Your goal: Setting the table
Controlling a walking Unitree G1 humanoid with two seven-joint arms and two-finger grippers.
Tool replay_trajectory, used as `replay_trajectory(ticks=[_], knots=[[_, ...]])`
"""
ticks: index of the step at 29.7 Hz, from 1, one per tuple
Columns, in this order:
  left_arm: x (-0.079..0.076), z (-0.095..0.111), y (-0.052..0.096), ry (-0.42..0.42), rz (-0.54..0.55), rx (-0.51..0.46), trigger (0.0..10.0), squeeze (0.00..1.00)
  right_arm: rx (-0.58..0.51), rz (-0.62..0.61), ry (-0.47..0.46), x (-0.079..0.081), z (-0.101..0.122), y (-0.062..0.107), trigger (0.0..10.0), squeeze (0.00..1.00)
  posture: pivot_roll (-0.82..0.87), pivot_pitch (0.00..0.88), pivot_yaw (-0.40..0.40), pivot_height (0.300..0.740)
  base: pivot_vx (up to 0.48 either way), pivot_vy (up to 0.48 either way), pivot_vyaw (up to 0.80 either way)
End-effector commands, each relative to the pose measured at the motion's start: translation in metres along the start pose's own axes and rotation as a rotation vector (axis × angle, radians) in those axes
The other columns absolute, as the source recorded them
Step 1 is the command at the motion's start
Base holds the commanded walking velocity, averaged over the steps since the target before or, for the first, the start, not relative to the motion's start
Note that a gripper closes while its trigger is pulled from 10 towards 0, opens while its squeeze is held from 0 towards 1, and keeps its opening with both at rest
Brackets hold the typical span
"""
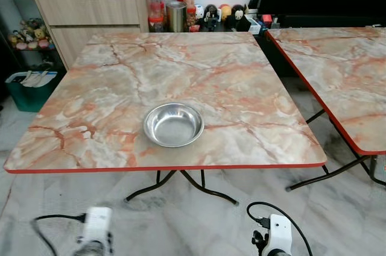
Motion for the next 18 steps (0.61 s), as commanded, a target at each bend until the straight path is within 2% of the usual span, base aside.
replay_trajectory(ticks=[1,4,7,11,14,15,18], knots=[[-0.006,-0.001,0.0,-0.058,-0.034,0.009,10.0,0.0,-0.01,0.005,0.011,0.001,0.005,-0.001,10.0,0.0,-0.03,0.0,-0.007,0.736,0.0,0.0,0.0],[-0.011,0.002,0.0,-0.013,-0.044,-0.009,10.0,0.0,-0.01,0.006,0.012,0.0,0.005,-0.001,10.0,0.0,-0.04,0.0,-0.008,0.736,0.0,0.0,0.0],[-0.016,-0.003,0.001,-0.032,-0.066,0.017,10.0,0.0,0.001,0.0,0.033,-0.003,0.002,0.0,10.0,0.0,-0.04,0.0,-0.012,0.736,0.0,0.0,0.0],[-0.016,-0.009,0.002,-0.022,-0.054,0.04,10.0,0.0,0.007,0.005,0.076,-0.003,0.001,0.0,10.0,0.0,-0.04,0.0,-0.014,0.736,0.0,0.0,0.0],[-0.016,-0.013,0.002,-0.017,-0.051,0.05,10.0,0.0,0.008,-0.024,0.134,-0.006,0.001,0.001,10.0,0.0,-0.05,0.0,-0.011,0.736,0.0,0.0,0.61],[-0.016,-0.018,0.003,-0.019,-0.056,0.062,10.0,0.0,0.012,-0.021,0.078,-0.006,-0.001,0.001,10.0,0.0,-0.04,0.0,-0.01,0.736,0.0,-0.285,0.0],[-0.016,-0.021,0.004,-0.022,-0.056,0.07,10.0,0.0,0.018,-0.02,0.069,-0.007,-0.002,0.001,10.0,0.0,-0.04,0.0,-0.012,0.736,0.0,-0.306,0.0]])
Point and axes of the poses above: a point about 5 cm out from each wrist's last joint towards the gripper, its own y axis pointing back from the gripper into the wrist, its own z axis along the axis of the wrist's last joint, x = y × z, the point moved 4 cm from there along -y, pointing out of the wrist towards the gripper, and after that the axes turned 15 degrees about -y, right-handed, at the moved point
